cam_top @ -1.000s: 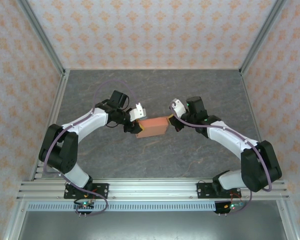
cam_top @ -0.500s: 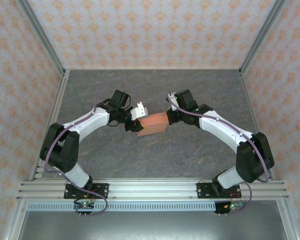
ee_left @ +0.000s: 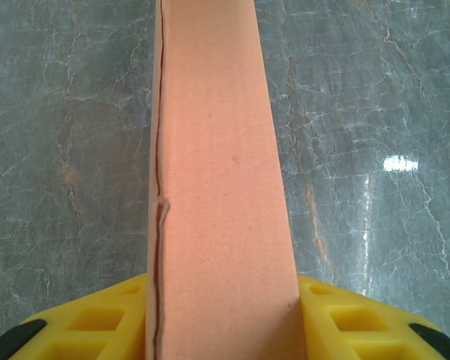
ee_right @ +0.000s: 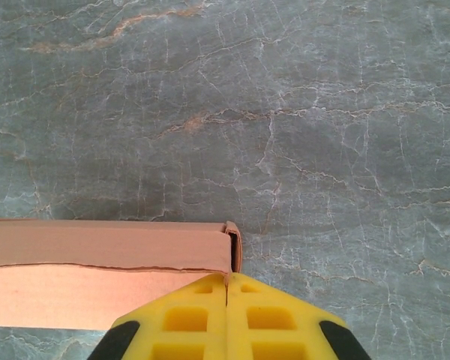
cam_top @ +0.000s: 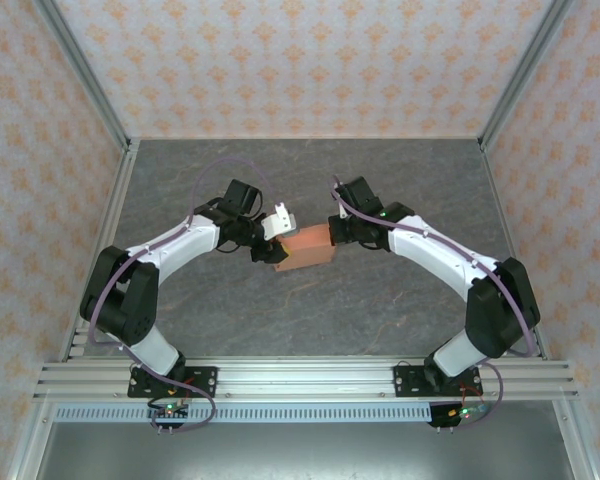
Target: Fold the paper box
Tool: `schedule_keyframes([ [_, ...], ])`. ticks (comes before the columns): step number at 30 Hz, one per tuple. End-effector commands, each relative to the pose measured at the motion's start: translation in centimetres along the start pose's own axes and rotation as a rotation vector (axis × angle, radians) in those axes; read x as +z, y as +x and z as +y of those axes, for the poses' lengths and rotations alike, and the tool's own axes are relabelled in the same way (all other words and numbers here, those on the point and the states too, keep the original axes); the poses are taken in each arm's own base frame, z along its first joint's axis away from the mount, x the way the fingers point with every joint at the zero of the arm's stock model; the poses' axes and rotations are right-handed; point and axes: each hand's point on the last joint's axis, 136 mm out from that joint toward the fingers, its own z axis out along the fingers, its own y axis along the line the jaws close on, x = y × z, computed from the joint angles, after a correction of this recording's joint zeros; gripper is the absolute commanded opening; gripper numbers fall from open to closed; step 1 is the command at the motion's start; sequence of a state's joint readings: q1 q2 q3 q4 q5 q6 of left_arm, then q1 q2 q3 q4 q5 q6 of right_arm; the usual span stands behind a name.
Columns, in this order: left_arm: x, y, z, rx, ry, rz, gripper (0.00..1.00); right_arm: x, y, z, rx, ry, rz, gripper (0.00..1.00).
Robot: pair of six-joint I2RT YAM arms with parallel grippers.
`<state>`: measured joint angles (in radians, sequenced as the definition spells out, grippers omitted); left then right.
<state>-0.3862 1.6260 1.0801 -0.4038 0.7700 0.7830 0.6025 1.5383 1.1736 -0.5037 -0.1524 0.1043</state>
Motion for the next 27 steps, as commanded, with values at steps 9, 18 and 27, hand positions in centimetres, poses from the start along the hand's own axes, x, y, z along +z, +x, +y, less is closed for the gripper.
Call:
schedule_keyframes([
  [9, 0.6, 0.2, 1.2, -0.004, -0.035, 0.033, 0.42, -0.2, 0.1, -0.6, -0.046, 0.048, -0.036, 0.02],
  [18, 0.7, 0.3, 1.3, -0.010, -0.041, 0.043, 0.42, -0.3, 0.1, -0.8, -0.071, 0.057, -0.037, 0.02],
  [27, 0.8, 0.6, 1.6, -0.011, -0.054, 0.053, 0.42, 0.3, 0.9, -0.9, -0.080, 0.045, -0.047, 0.02],
])
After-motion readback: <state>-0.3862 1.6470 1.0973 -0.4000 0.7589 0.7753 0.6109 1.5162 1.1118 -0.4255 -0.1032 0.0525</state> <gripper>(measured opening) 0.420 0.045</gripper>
